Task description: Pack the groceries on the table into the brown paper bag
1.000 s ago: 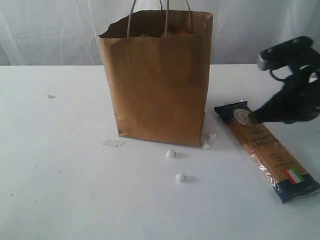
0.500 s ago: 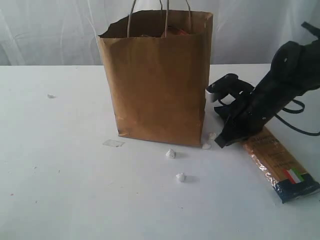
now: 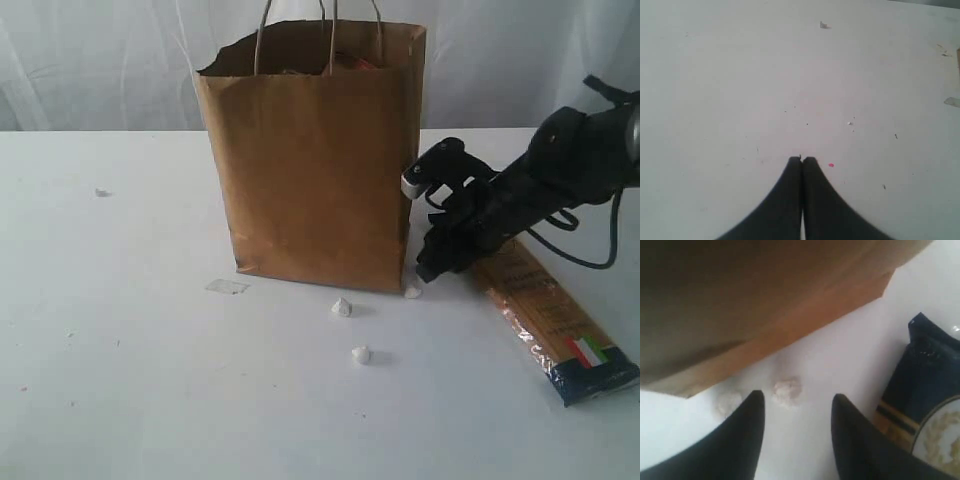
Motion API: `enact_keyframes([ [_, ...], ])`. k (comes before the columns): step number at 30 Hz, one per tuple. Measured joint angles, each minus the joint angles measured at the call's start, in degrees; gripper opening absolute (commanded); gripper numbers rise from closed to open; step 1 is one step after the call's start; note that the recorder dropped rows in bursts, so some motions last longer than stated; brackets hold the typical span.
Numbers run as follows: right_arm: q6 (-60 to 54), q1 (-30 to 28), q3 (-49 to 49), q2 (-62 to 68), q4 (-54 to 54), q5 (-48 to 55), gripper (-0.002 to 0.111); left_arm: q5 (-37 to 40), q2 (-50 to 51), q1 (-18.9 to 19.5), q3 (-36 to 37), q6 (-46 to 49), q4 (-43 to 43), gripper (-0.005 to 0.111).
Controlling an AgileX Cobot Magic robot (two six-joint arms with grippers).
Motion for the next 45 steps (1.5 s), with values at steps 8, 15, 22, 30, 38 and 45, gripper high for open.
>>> enact_keyframes([
  [8,-3.95,0.0,-0.21,2.44,6.45,-2.44,0.041,0.0,0.0,0.0,0.0,0.0,0.0,0.0],
  [15,-4.7,0.0,-0.21,4.09,7.47,-2.21,0.031,0.0,0.0,0.0,0.0,0.0,0.0,0.0],
  [22,-4.7,0.0,-0.21,4.09,7.73,-0.64,0.0,0.0,0.0,0.0,0.0,0.0,0.0,0.0],
  [30,-4.13,0.0,-0.21,3.14,7.6,5.48,0.0,0.0,0.0,0.0,0.0,0.0,0.0,0.0],
  [38,17.82,0.02,0.69,-2.97,-10.96,11.6,0.0,0.0,0.0,0.0,0.0,0.0,0.0,0.0],
  [45,23.33,0.02,8.39,-14.82,-13.01,19.71,0.0,0.0,0.0,0.0,0.0,0.0,0.0,0.0],
])
